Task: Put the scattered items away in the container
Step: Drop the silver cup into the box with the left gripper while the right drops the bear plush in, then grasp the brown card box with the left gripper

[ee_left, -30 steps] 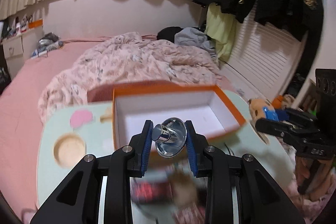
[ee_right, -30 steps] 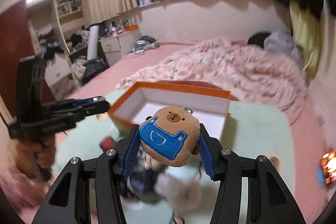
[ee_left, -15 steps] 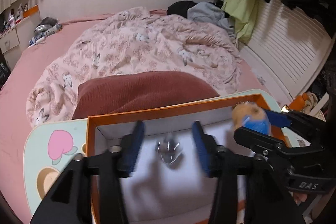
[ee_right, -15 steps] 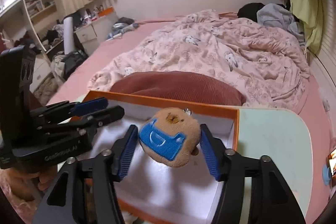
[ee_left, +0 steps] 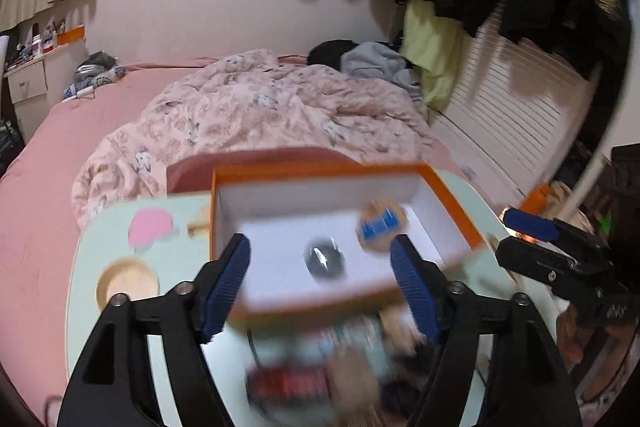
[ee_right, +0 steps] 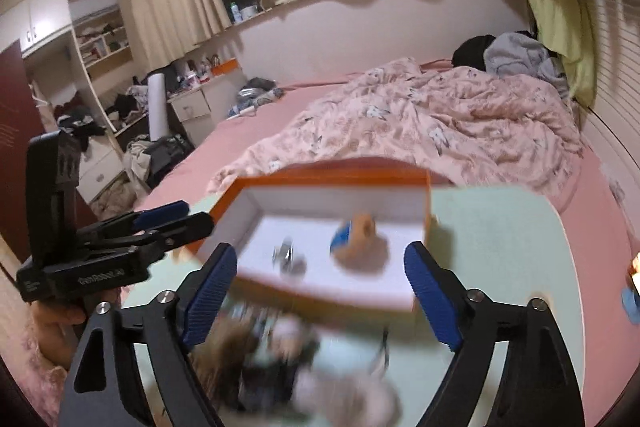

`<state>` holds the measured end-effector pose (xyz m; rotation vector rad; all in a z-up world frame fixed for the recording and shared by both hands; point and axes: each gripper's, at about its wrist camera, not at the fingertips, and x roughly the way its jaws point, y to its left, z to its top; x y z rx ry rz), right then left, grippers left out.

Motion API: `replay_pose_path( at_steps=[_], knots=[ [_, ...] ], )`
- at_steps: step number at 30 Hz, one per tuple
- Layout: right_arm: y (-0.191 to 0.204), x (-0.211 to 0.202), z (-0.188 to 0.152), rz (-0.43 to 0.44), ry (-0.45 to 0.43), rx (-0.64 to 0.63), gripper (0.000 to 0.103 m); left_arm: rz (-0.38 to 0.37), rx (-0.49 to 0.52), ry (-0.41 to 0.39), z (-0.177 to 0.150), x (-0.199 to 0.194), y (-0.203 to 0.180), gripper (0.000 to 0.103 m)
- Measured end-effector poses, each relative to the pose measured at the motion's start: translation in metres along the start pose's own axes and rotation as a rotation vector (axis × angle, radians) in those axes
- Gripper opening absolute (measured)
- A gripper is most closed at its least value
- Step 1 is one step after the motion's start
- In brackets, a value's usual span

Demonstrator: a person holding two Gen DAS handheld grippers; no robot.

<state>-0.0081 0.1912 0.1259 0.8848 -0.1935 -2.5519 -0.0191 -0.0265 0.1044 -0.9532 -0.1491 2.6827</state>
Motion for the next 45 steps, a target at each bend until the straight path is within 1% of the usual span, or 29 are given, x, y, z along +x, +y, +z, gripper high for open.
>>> replay_pose_path(
  at_steps=[2,4,7,9,13,14,15,17,18,19,20,21,22,23,26,29,36,45],
  knots=[
    [0.003,-0.018,-0.026,0.004,0.022,-0.014,0.091,0.001,0.024,-0.002,-0.028,-0.017,-0.004,0.077],
    [0.007,-0.029,-0.052,-0.014,0.051,-0.042,0.091,0.021,0.051,-0.002,-0.057,-0.03,-0.004,0.077],
    [0.007,-0.031,-0.084,-0.064,0.122,-0.082,0.091,0.094,0.085,0.042,-0.094,-0.038,0.001,0.077],
    [0.004,-0.026,-0.1,-0.071,0.174,-0.089,0.091,0.119,0.069,0.064,-0.114,-0.045,0.005,0.077],
    [0.0,-0.015,-0.116,-0.121,0.225,-0.089,0.091,0.124,0.011,0.015,-0.136,-0.058,0.01,0.077],
    [-0.002,-0.013,-0.117,-0.127,0.236,-0.084,0.091,0.128,0.007,0.015,-0.139,-0.056,0.01,0.077],
    [-0.004,-0.011,-0.119,-0.135,0.25,-0.079,0.092,0.124,0.009,0.033,-0.14,-0.051,0.01,0.077],
    [-0.004,-0.008,-0.123,-0.168,0.255,-0.098,0.098,0.124,0.018,0.095,-0.141,-0.038,0.008,0.077],
    [-0.005,-0.007,-0.125,-0.179,0.253,-0.108,0.099,0.128,0.023,0.111,-0.141,-0.033,0.007,0.077],
    [-0.005,-0.007,-0.127,-0.19,0.251,-0.118,0.103,0.135,0.029,0.123,-0.144,-0.03,0.006,0.077],
    [-0.005,-0.005,-0.129,-0.205,0.246,-0.132,0.103,0.153,0.04,0.125,-0.146,-0.028,0.004,0.078],
    [-0.004,-0.004,-0.132,-0.226,0.243,-0.155,0.103,0.175,0.058,0.119,-0.148,-0.027,0.001,0.08],
    [-0.001,-0.001,-0.134,-0.246,0.24,-0.183,0.103,0.182,0.065,0.118,-0.15,-0.027,0.0,0.082],
    [0.001,0.0,-0.134,-0.248,0.237,-0.192,0.103,0.179,0.062,0.118,-0.151,-0.026,0.0,0.086],
    [-0.001,0.001,-0.133,-0.246,0.235,-0.192,0.103,0.18,0.062,0.102,-0.154,-0.028,-0.003,0.089],
    [-0.001,0.001,-0.132,-0.245,0.232,-0.194,0.103,0.179,0.061,0.104,-0.155,-0.026,-0.003,0.103],
    [0.001,0.001,-0.133,-0.24,0.229,-0.204,0.103,0.178,0.061,0.103,-0.154,-0.025,-0.002,0.103],
    [0.005,0.003,-0.132,-0.224,0.227,-0.215,0.103,0.176,0.055,0.132,-0.154,-0.027,0.0,0.103]
  ],
)
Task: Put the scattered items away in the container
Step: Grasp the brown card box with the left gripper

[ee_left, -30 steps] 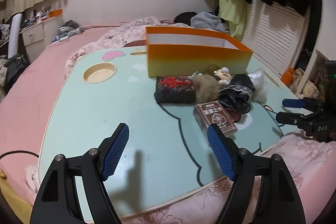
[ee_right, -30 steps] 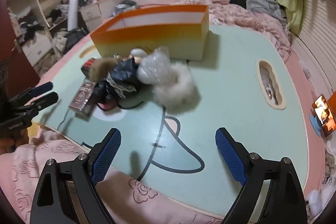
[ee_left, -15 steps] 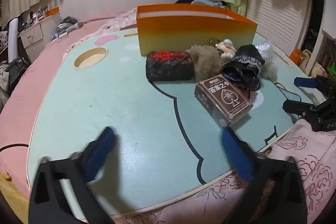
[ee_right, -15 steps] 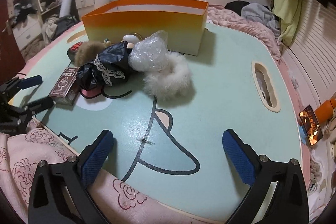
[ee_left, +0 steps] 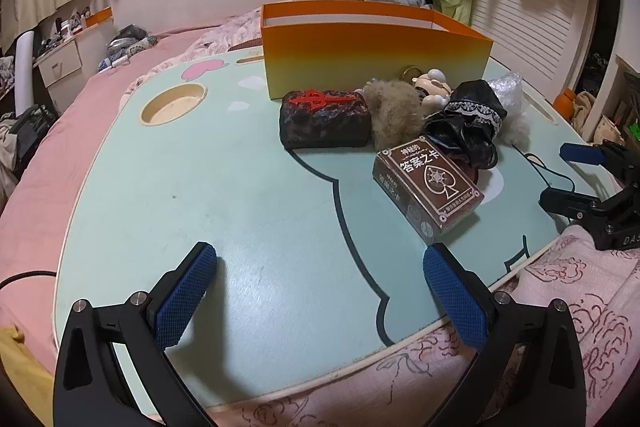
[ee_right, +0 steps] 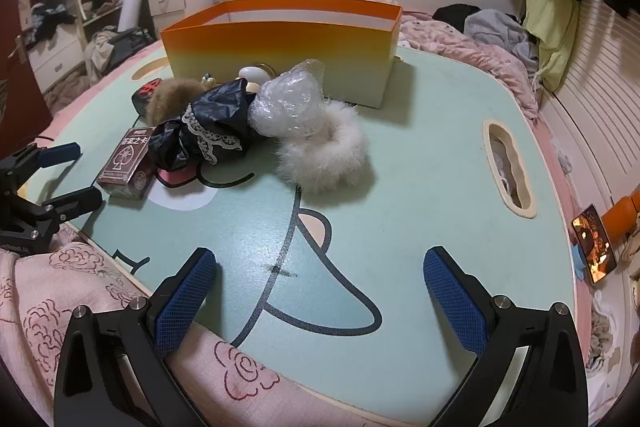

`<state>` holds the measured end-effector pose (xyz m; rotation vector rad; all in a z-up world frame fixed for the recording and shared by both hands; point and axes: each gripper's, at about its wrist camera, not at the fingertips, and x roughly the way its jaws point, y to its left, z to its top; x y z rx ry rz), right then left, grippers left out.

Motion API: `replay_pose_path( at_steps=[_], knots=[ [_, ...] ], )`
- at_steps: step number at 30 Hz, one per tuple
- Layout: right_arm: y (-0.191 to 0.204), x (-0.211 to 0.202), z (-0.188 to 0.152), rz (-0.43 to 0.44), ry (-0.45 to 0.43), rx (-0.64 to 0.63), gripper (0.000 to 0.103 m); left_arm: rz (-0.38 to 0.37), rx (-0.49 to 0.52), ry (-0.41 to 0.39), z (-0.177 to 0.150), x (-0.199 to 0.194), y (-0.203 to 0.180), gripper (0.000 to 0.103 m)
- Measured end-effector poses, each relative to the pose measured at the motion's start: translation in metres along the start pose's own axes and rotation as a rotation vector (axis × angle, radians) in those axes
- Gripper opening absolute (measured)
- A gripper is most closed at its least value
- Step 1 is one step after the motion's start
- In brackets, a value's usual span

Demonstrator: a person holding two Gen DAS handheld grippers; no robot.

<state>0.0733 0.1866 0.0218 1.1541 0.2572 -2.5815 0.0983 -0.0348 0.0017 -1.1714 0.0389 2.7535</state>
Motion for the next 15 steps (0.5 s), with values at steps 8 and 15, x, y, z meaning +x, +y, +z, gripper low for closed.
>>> replay_pose_path(
  at_steps=[8,15],
  knots=[
    [0.0,-0.001,-0.002,0.007,-0.005,-0.003,0.103,-0.127,0.075,-0.122,0.019,-0.03,-0.013,0.101],
    [0.0,-0.001,-0.002,0.007,-0.006,-0.002,0.103,-0.115,0.188,-0.069,0.031,-0.004,-0.05,0.094]
  ],
)
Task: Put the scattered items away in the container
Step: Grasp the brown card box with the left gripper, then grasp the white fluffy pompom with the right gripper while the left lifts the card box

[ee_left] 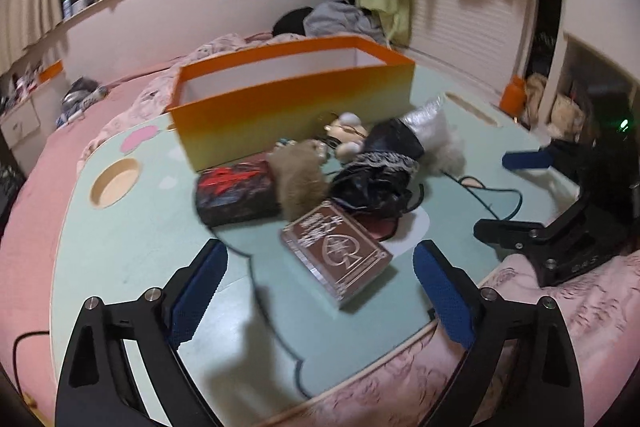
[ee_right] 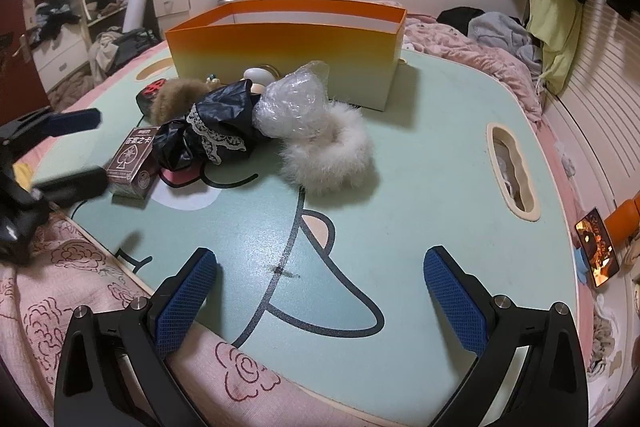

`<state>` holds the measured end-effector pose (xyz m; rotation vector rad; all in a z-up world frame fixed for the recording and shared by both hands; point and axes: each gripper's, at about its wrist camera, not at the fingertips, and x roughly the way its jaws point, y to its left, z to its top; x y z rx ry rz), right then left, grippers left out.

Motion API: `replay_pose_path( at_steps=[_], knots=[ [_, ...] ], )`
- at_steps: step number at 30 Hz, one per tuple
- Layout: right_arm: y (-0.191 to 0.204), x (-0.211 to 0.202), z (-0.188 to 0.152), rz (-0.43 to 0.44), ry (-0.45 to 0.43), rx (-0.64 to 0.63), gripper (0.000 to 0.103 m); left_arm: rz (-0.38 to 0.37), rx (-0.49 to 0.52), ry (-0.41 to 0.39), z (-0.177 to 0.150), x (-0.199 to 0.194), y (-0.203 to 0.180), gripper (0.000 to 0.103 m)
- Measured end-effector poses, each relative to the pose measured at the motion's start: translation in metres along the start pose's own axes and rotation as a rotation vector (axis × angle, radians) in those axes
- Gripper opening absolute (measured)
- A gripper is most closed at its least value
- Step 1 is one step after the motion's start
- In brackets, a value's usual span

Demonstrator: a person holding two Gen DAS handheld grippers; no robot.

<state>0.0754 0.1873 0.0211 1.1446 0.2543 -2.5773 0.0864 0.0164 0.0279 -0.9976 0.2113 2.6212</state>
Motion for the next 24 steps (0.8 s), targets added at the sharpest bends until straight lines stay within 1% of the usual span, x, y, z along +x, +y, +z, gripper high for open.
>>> replay_pose_path(
  at_steps=[3,5,7,8,11,14,16,18,20,24],
  knots=[
    [0.0,0.0,0.0,0.0,0.0,0.0,0.103,0.015,0.017,0.008,0.005,0.007,-0.004,0.094],
    [0.0,0.0,0.0,0.0,0.0,0.0,0.103,0.013,0.024,0.02,0.006,0.012,-0.005,0.094],
    [0.0,0.0,0.0,0.0,0.0,0.0,0.103,-0.007,0.022,0.047,0.005,0.018,-0.005,0.081],
    [0.0,0.0,0.0,0.0,0.0,0.0,0.103,-0.015,0.015,0.062,0.004,0.021,-0.004,0.067],
    [0.0,0.0,0.0,0.0,0.0,0.0,0.103,-0.03,-0.01,0.049,-0.001,0.017,0.001,0.067],
    [0.001,0.0,0.0,0.0,0.0,0.001,0.103,-0.051,-0.05,0.007,-0.009,0.003,0.01,0.067],
    [0.0,-0.001,0.0,0.0,-0.004,0.006,0.103,-0.047,-0.071,-0.022,-0.013,-0.007,0.016,0.067],
    [-0.004,-0.003,0.0,0.013,-0.018,0.023,0.101,-0.029,-0.078,-0.05,-0.017,-0.016,0.019,0.067],
    [-0.01,-0.008,0.0,0.044,-0.038,0.051,0.093,-0.026,-0.073,-0.064,-0.02,-0.021,0.019,0.067],
    [-0.02,-0.009,0.008,0.043,-0.044,0.076,0.093,-0.038,-0.059,-0.063,-0.02,-0.021,0.014,0.067]
  ],
)
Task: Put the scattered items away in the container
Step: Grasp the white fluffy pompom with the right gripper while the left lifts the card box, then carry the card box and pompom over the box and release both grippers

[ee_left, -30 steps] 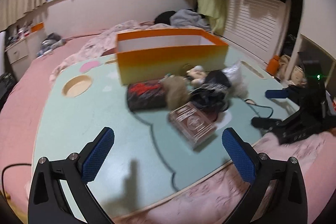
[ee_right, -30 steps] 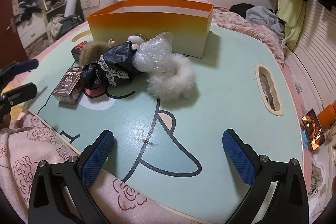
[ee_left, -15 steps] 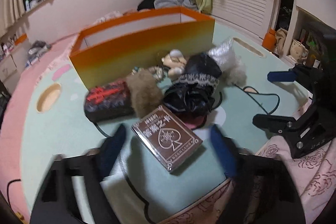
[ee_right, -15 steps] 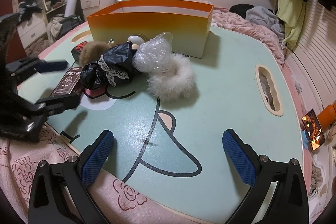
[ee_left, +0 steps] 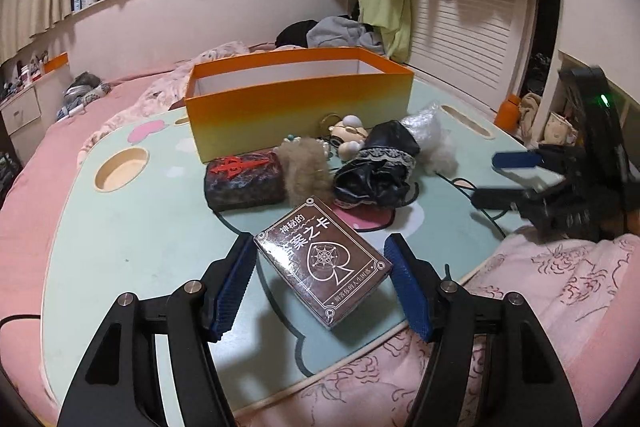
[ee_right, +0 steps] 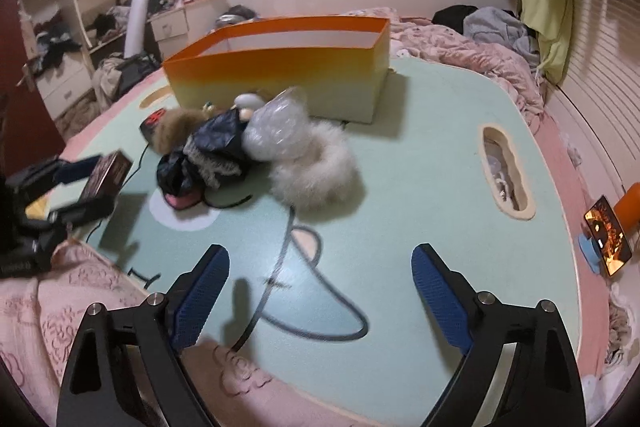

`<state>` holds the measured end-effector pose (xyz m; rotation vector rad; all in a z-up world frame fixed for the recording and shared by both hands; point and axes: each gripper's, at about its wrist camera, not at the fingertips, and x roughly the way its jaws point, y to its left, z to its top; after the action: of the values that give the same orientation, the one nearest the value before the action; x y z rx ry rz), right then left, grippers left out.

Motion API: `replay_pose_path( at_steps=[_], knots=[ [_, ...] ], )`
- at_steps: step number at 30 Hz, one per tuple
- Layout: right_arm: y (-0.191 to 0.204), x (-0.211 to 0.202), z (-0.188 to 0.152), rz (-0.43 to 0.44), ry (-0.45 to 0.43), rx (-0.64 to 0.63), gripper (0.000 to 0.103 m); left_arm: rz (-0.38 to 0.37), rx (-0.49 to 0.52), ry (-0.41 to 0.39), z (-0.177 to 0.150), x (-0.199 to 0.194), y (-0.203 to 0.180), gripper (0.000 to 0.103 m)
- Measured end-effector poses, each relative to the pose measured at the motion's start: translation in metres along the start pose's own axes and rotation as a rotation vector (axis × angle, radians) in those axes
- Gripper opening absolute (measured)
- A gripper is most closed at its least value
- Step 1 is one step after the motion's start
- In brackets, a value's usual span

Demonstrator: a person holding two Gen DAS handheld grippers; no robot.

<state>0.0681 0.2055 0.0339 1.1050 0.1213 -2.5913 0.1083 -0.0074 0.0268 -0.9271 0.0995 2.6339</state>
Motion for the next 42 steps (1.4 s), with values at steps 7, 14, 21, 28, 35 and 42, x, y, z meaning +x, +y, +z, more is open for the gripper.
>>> replay_pose_path(
  at_steps=[7,14,21,28,35,42],
  knots=[
    [0.006,0.026,0.032,-0.046,0.053,-0.098,0.092,-0.004,-0.007,0.005,0.0,0.002,0.0,0.067],
    [0.001,0.04,0.046,-0.003,0.079,-0.074,0.036,0.001,-0.006,0.0,-0.001,-0.001,-0.001,0.067],
    [-0.005,-0.003,0.007,0.009,0.08,-0.039,0.035,0.001,-0.008,-0.004,0.0,0.0,0.0,0.067],
    [0.001,-0.023,0.001,-0.023,0.054,-0.022,0.035,0.0,-0.013,0.0,0.002,-0.001,0.002,0.067],
    [0.012,-0.033,0.016,-0.029,0.007,-0.064,0.035,-0.007,-0.032,-0.016,0.016,-0.003,0.007,0.067],
    [0.019,-0.04,0.055,-0.041,-0.085,-0.128,0.035,0.001,0.013,-0.088,0.063,-0.008,0.006,0.067]
  ],
)
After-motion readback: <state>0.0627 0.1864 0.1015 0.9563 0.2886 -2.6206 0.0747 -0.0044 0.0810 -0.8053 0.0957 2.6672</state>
